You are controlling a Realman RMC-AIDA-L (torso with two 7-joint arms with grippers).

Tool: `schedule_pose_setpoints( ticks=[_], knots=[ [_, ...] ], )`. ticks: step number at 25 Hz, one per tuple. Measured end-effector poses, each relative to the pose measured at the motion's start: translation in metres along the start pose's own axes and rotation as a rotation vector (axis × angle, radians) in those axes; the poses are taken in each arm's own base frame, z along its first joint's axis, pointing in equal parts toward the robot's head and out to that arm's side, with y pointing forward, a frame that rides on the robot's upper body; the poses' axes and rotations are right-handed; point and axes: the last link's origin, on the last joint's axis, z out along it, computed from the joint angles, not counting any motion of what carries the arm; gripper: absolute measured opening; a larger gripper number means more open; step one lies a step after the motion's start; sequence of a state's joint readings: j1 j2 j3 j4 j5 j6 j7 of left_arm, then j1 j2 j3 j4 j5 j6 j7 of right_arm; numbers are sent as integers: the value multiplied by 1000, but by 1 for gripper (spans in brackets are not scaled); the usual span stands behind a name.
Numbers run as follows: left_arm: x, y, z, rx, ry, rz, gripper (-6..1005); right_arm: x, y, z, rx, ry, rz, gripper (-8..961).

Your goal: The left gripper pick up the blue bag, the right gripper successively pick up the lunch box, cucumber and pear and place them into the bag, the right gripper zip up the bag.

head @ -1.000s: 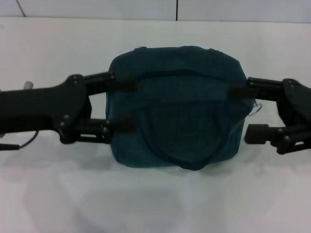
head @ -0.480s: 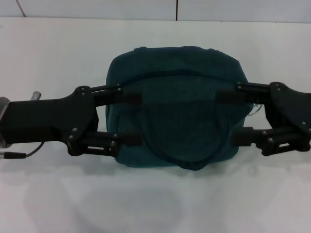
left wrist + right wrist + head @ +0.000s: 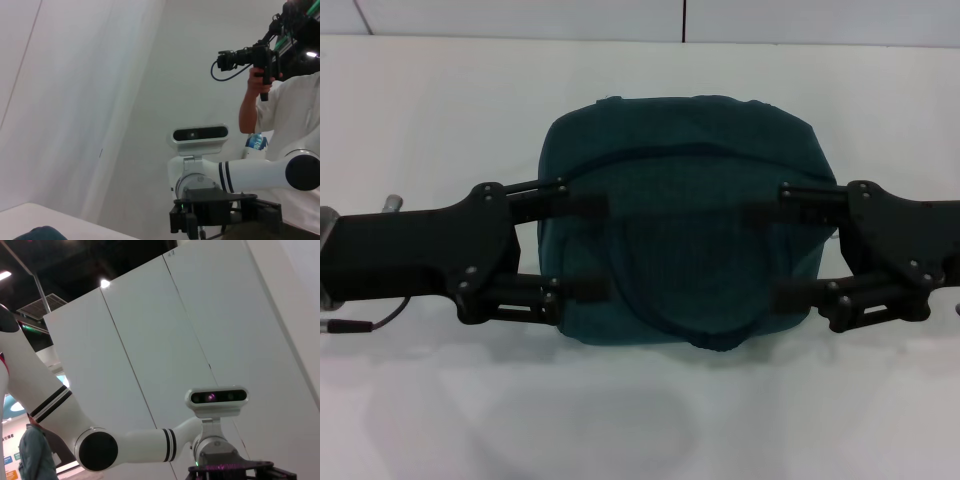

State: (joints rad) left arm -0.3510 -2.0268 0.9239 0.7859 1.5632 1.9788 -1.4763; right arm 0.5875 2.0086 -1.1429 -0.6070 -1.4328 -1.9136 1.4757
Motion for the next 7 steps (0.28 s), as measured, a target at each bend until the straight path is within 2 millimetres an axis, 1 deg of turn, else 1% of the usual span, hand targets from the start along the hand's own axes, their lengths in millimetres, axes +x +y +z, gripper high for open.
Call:
schedule_pose_setpoints(
  ticks=[7],
  knots=[
    [-1, 0, 0, 0, 3, 1, 887, 1, 0, 0, -2, 2, 6, 874]
  ],
)
